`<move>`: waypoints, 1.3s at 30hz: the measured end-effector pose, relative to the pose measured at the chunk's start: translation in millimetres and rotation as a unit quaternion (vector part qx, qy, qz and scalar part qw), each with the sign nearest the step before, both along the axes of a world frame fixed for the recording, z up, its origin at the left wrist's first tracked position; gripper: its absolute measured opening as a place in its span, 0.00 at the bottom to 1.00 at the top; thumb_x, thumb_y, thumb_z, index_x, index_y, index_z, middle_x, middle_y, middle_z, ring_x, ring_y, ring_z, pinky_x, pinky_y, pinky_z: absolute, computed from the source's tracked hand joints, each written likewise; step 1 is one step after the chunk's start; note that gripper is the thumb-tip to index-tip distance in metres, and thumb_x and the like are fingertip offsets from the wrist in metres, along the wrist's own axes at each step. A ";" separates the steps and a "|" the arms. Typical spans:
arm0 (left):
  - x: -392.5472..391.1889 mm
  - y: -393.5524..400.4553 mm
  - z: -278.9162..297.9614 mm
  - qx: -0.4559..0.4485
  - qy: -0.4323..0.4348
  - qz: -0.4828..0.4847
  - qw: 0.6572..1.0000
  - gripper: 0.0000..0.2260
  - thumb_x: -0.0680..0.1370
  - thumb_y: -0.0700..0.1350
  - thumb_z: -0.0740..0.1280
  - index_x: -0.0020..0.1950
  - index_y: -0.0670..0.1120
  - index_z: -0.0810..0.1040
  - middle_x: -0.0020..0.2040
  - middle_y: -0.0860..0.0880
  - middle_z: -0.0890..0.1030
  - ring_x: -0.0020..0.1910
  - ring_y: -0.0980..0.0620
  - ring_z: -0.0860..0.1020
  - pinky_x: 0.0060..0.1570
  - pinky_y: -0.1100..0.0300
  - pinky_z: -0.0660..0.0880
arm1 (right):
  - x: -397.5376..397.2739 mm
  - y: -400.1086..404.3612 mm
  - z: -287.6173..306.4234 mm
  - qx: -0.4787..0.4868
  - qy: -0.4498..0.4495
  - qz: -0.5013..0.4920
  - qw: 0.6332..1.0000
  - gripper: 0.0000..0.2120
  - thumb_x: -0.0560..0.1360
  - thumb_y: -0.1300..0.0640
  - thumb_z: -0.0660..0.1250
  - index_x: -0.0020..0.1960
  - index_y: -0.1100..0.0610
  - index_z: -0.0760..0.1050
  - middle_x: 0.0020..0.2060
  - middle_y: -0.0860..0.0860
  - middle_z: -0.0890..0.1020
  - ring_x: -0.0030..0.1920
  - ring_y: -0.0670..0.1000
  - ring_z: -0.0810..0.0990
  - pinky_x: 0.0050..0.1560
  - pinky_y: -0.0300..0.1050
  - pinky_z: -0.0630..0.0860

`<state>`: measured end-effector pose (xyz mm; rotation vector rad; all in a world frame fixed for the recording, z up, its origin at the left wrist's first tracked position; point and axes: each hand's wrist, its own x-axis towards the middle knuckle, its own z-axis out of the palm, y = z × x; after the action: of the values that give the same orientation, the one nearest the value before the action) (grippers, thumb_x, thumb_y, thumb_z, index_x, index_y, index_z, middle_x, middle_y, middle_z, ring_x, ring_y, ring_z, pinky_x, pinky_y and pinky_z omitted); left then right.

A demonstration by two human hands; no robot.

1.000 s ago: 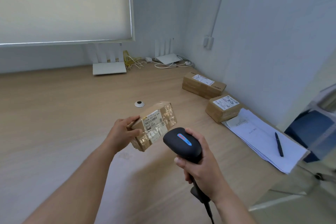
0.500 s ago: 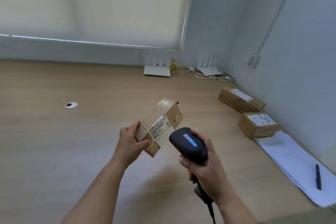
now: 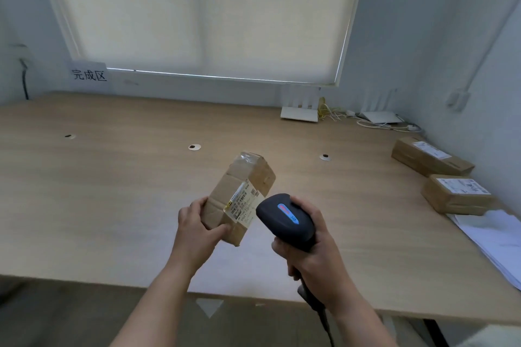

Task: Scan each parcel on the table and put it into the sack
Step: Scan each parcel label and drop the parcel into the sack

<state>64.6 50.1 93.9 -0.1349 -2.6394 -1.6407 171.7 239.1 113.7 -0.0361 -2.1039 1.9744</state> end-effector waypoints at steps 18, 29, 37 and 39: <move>100.7 -234.7 43.1 0.029 0.123 0.283 0.951 0.31 0.70 0.41 0.75 0.70 0.49 0.67 0.57 0.53 0.66 0.54 0.57 0.68 0.51 0.70 0.64 | -16.0 -222.0 26.4 -0.001 0.062 0.229 0.971 0.32 0.64 0.61 0.72 0.61 0.34 0.72 0.49 0.49 0.79 0.28 0.50 0.72 0.28 0.45 0.72; 149.9 -437.4 70.8 0.010 0.180 0.440 0.880 0.29 0.71 0.44 0.74 0.68 0.51 0.67 0.58 0.51 0.66 0.54 0.55 0.71 0.47 0.68 0.71 | -39.8 -437.4 50.3 -0.012 0.097 0.366 0.925 0.34 0.67 0.66 0.74 0.61 0.35 0.72 0.49 0.55 0.80 0.26 0.51 0.72 0.25 0.43 0.72; 172.6 -550.1 60.8 -0.015 0.168 0.551 0.817 0.29 0.71 0.45 0.74 0.69 0.51 0.66 0.57 0.52 0.65 0.49 0.58 0.72 0.40 0.66 0.69 | -48.9 -559.6 43.7 -0.008 0.103 0.439 0.893 0.36 0.69 0.72 0.74 0.61 0.34 0.72 0.56 0.54 0.78 0.27 0.47 0.76 0.28 0.41 0.74; 172.7 -579.0 56.6 -0.014 0.154 0.575 0.803 0.29 0.71 0.45 0.74 0.69 0.51 0.65 0.58 0.51 0.65 0.53 0.51 0.73 0.44 0.61 0.71 | -53.1 -585.1 40.7 -0.012 0.104 0.448 0.888 0.35 0.68 0.69 0.75 0.63 0.35 0.72 0.57 0.50 0.78 0.30 0.44 0.77 0.31 0.39 0.75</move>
<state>237.3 -528.9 150.4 0.9202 -1.7632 -0.9808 118.6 -346.1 154.5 1.2973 -2.1256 2.2751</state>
